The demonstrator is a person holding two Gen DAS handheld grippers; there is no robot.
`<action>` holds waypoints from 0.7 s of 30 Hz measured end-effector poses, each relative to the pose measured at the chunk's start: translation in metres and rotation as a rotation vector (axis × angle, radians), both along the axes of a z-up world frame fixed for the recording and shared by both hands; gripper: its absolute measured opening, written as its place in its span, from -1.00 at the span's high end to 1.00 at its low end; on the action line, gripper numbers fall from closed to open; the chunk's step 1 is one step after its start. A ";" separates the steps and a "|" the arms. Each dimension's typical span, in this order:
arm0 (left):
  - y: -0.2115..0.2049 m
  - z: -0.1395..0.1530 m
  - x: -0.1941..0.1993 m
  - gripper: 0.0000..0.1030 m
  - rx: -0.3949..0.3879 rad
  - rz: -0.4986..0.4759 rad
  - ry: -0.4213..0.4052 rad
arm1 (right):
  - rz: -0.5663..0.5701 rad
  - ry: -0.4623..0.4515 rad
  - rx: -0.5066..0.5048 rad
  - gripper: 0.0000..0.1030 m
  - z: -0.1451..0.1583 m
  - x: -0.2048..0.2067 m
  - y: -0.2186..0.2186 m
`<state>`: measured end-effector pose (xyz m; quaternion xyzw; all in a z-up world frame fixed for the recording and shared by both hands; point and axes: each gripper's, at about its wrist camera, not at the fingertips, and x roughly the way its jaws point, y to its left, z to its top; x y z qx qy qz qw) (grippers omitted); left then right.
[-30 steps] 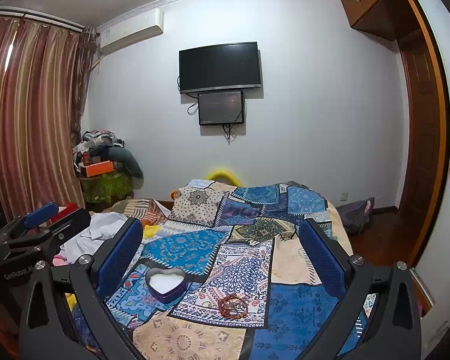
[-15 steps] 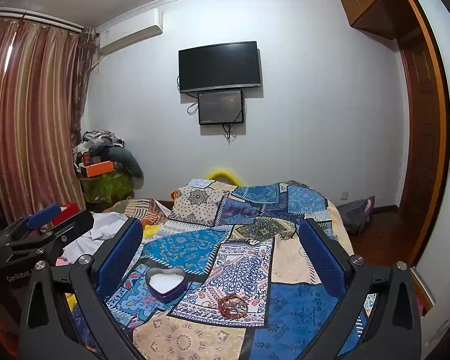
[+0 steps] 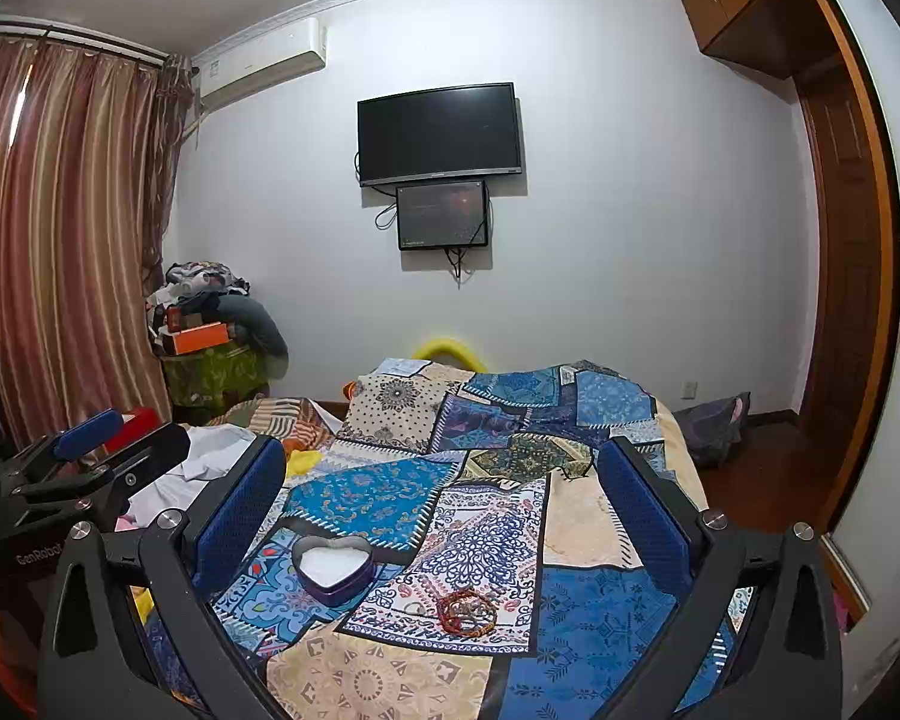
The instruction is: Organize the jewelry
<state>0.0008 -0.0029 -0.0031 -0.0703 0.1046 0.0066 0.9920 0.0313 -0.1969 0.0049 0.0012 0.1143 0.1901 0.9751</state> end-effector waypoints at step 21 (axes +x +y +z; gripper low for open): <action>0.000 -0.002 0.004 -1.00 0.003 0.003 0.010 | -0.005 0.018 0.000 -1.00 -0.003 0.003 0.002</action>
